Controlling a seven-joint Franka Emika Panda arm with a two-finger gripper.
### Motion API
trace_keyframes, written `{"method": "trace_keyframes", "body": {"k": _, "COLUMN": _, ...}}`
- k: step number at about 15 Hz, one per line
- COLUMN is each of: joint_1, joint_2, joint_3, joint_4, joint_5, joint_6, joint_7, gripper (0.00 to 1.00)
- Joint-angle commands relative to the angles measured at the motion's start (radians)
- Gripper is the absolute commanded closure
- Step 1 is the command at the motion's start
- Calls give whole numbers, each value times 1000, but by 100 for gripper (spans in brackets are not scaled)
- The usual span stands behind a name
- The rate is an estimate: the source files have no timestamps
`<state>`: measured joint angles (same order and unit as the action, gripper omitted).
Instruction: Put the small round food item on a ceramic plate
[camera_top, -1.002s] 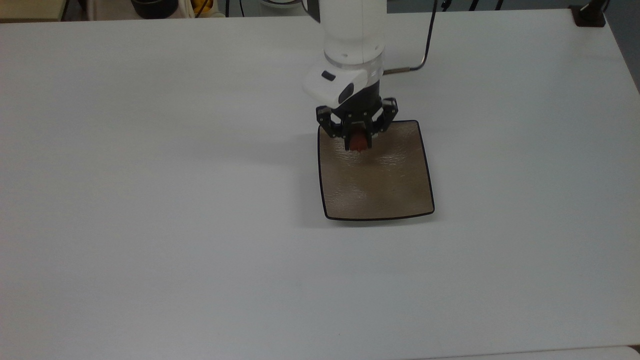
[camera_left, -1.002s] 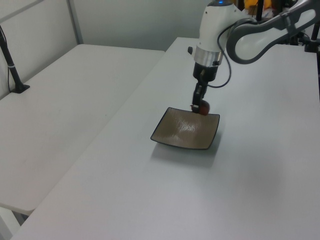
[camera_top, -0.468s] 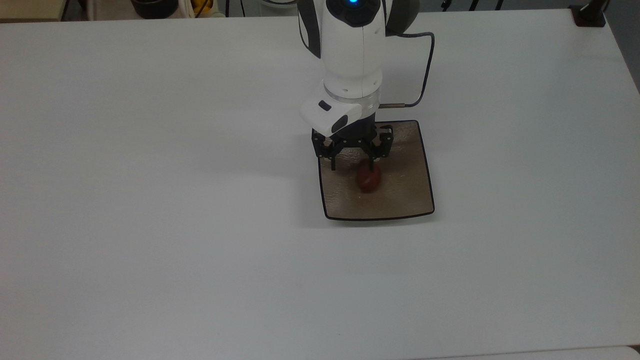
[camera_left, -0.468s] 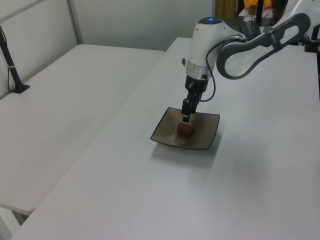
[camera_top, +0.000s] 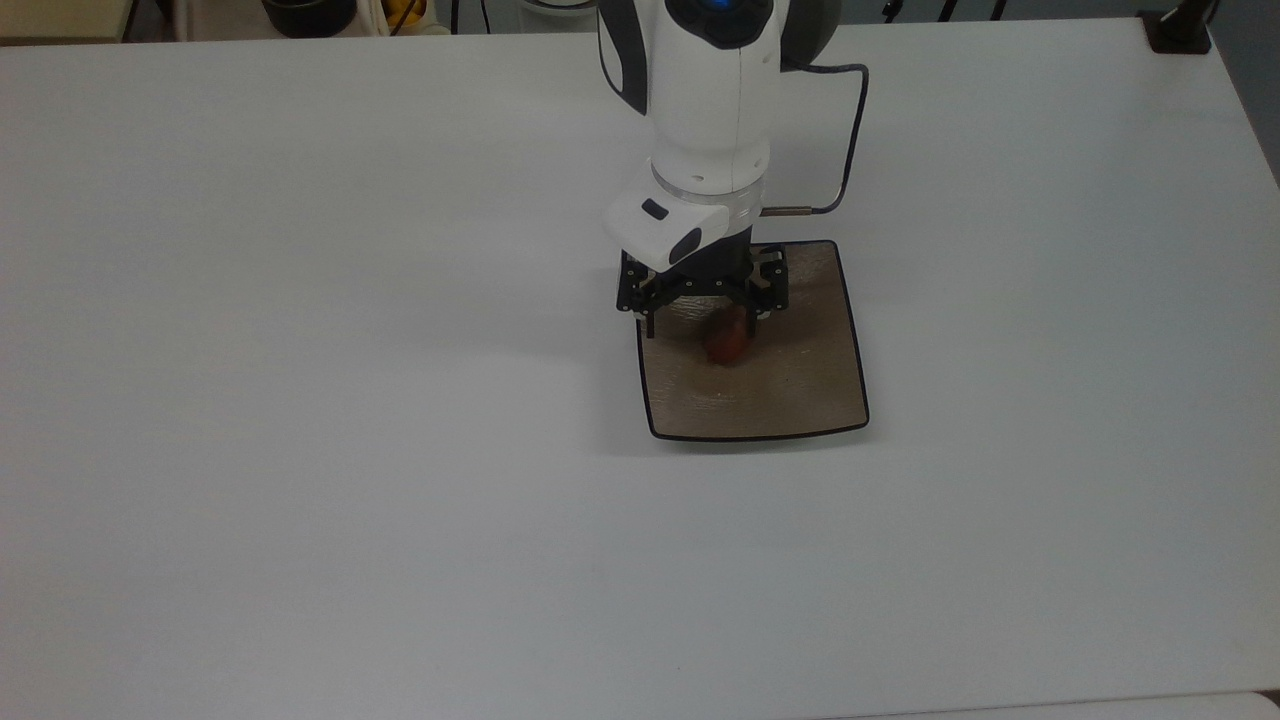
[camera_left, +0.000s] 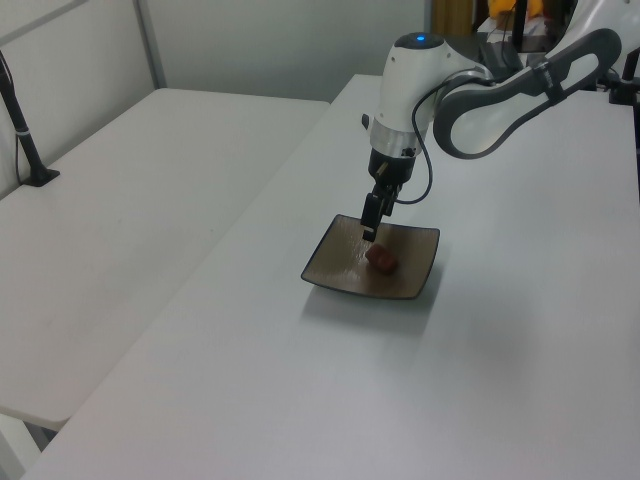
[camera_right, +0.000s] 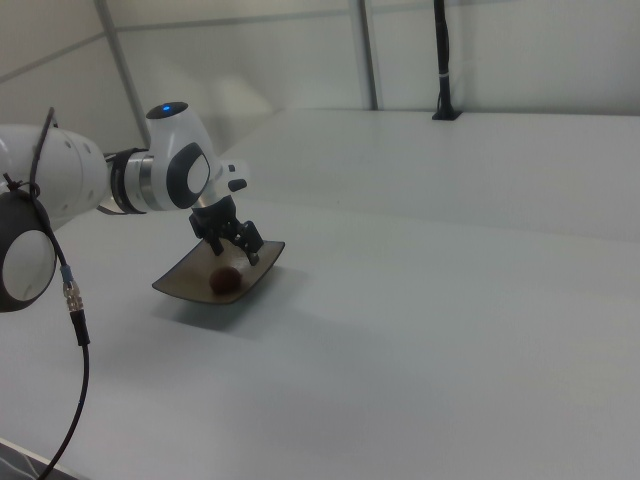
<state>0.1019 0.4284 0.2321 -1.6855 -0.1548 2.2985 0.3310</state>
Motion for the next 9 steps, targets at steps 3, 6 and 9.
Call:
{"method": "trace_keyframes", "body": {"k": 3, "joint_1": 13, "joint_2": -127, "joint_3": 1, "joint_4": -8, "joint_5": -11, "joint_6": -333, "joint_7": -36, "gripper": 0}}
{"method": "trace_keyframes", "body": {"k": 6, "joint_1": 9, "joint_2": -247, "joint_3": 1, "joint_4": -48, "joint_5": -5, "joint_6": -496, "joint_7": -50, "gripper": 0}}
{"method": "trace_keyframes", "body": {"k": 9, "joint_1": 4, "joint_2": -400, "joint_3": -17, "joint_4": -158, "joint_5": 36, "joint_6": -498, "joint_7": -105, "gripper": 0}}
